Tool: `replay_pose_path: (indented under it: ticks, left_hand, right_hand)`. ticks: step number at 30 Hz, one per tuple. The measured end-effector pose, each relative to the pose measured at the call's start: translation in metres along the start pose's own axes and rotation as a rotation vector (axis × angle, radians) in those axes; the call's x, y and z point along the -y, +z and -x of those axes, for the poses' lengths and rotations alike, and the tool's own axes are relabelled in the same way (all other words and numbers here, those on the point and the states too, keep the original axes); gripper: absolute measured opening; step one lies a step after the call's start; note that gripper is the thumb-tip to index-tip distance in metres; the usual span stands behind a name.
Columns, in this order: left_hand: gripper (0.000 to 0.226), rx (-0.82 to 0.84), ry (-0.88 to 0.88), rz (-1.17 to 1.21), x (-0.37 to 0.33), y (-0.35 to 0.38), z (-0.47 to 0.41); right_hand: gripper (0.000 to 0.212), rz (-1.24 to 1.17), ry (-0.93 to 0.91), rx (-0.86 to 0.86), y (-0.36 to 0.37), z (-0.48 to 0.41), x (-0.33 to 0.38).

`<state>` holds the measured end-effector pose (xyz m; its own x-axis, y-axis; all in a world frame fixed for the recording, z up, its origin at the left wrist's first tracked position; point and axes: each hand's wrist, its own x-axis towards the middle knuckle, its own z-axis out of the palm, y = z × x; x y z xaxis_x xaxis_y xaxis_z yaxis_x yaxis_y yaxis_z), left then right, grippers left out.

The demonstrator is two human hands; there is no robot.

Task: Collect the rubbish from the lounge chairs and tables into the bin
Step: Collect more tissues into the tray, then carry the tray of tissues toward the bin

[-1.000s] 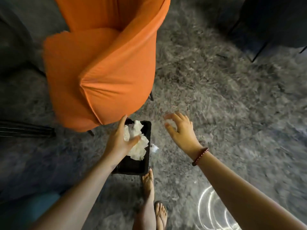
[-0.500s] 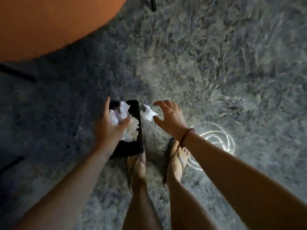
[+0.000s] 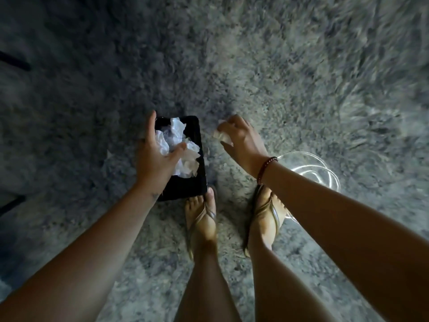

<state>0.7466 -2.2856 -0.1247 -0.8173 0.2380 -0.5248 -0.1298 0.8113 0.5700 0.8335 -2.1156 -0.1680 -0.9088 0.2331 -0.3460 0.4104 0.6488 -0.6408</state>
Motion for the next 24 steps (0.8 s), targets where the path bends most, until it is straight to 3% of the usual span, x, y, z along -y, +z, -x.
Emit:
replay_pose_path:
  ticks: [5, 10, 14, 16, 24]
  left_hand:
    - [0.088, 0.046, 0.059, 0.009, -0.069, -0.031, 0.032]
    - [0.101, 0.172, 0.168, 0.071, -0.188, -0.079, 0.064]
    - [0.087, 0.142, 0.316, -0.012, -0.293, -0.124, 0.099]
    - [0.078, 0.155, 0.374, 0.007, -0.344, -0.149, 0.119]
    - [0.078, 0.177, 0.613, 0.133, -0.532, -0.253, 0.193]
  right_hand:
    - [0.034, -0.147, 0.001, -0.210, -0.094, 0.025, 0.062]
    - [0.042, -0.283, 0.039, -0.354, -0.212, 0.057, 0.136]
    - [0.042, -0.341, 0.054, -0.469, -0.305, 0.085, 0.194]
    - [0.037, -0.269, 0.057, -0.528, -0.352, 0.099, 0.219]
    - [0.029, 0.057, 0.054, -0.706, -0.561, 0.141, 0.313]
